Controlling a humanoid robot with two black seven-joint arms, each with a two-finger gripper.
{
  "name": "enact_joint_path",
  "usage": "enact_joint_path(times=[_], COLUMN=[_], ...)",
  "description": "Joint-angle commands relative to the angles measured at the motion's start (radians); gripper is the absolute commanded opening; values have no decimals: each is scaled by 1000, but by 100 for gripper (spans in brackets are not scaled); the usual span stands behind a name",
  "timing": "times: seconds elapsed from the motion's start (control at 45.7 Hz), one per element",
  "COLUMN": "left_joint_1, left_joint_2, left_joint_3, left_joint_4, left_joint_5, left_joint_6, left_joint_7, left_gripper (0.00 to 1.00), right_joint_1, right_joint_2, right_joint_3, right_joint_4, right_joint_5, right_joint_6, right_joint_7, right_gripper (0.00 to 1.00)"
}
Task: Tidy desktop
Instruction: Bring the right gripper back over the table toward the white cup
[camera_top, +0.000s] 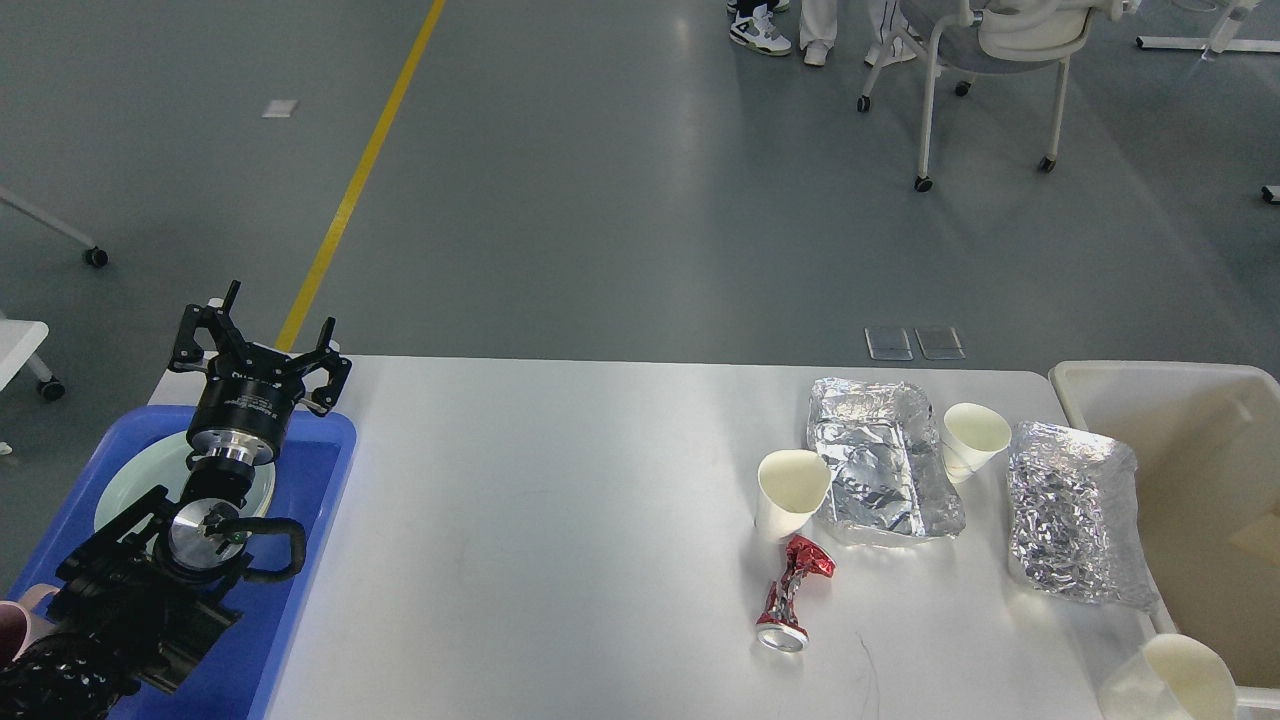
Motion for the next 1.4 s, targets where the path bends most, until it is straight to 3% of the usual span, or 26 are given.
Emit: enact_joint_path(times=[0.0,0.35,0.613,0.876,0.941,1.204,1.379], left_joint_1=[0,0,0,0,0,0,0], left_joint_2=[0,0,0,0,0,0,0], left_joint_3=[0,0,0,0,0,0,0], left_joint_4=[0,0,0,0,0,0,0], left_joint_5=[-1,-1,1,1,1,-1,-1], left_joint_6=[0,0,0,0,0,0,0], left_joint_7=[0,2,0,0,2,2,2], left_gripper=[98,98,98,98,98,98,98], right_joint_1=[-17,3,201,629,761,1258,1405], right_joint_2=[6,8,48,74,88,48,52], right_joint_3=[1,1,0,-5,-5,-4,-4], right_joint_4=[-1,-4,8,95,212,985,1286], right_joint_5=[-1,1,-4,-13,-54,-416,-459], right_joint_6=[-2,-1,33,453,513,570,607], right_joint_7=[0,0,0,5,3,5,3], right_gripper=[100,100,100,100,100,100,100])
